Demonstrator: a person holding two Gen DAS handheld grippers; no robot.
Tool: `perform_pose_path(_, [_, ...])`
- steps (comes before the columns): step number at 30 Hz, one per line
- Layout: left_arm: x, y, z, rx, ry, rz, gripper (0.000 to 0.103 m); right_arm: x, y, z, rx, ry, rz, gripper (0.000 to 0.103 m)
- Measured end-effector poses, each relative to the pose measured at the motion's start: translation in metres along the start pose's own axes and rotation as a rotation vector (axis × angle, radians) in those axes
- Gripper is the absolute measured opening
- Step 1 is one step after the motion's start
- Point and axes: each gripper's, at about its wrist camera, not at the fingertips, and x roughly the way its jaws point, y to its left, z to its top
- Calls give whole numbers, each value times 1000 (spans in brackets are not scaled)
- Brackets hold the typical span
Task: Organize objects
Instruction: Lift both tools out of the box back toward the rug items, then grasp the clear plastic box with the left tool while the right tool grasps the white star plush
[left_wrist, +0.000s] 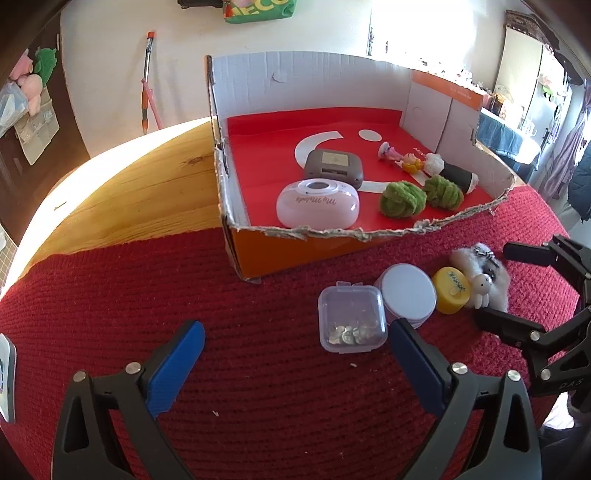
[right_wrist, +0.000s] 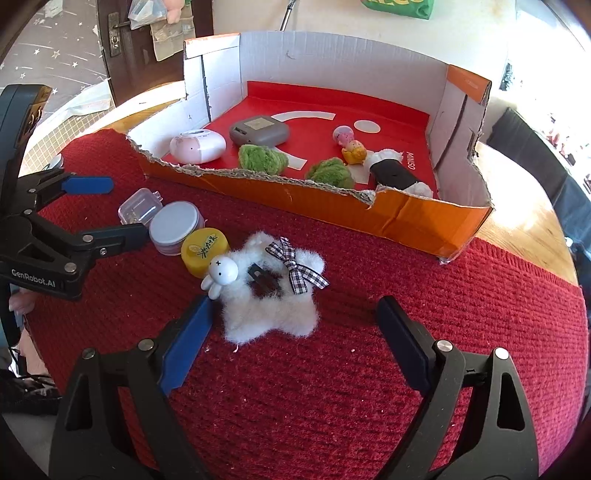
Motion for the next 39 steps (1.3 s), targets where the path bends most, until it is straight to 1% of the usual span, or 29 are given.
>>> perform_pose_path(2, [1,1,0,8,-3,13,100,1,-2,1,2,0,-8,90])
perform_pose_path(6, [-1,4,0,-1,-9,-2,99,0,-15,-2,33,-3,-35,90])
perform_pose_path(11, [0,-4,2,35,-17,-15,95,0,-17,-2,19,-5,-9,90])
perform_pose_path(13, [1,-6,4,41,-19,-22,91,2,-13,0,-6,-7,4,90])
perform_pose_path(15, [1,-8,5,45,-24,-30,84,4,-9,1,-34,-8,4,88])
perform_pose_path(16, [1,-9,6,50,-27,-36,82,6,-8,2,-45,-9,3,85])
perform_pose_path(17, [0,-10,7,56,-30,-44,77,7,-6,2,-57,-10,8,82])
perform_pose_path(18, [0,-11,7,60,-34,-50,71,8,-5,3,-66,-12,26,73])
perform_pose_path(19, [-1,-12,7,64,-37,-58,67,8,-4,3,-69,-14,50,67])
perform_pose_path(21, [-4,-14,6,76,-48,-89,44,7,-4,2,-67,-28,83,42])
perform_pose_path(22, [-5,-14,6,79,-50,-101,38,6,-5,2,-59,-39,96,41])
perform_pose_path(24, [-7,-16,5,85,-54,-123,38,6,-10,0,-34,-44,130,38])
perform_pose_path(27, [-11,-19,4,89,-65,-139,38,2,-14,-1,-10,-54,145,37])
perform_pose_path(36, [-25,-20,5,85,-99,-131,38,-23,-14,-3,-6,-111,155,37])
perform_pose_path(39, [-30,-20,5,87,-110,-134,37,-28,-13,-3,-7,-116,163,37])
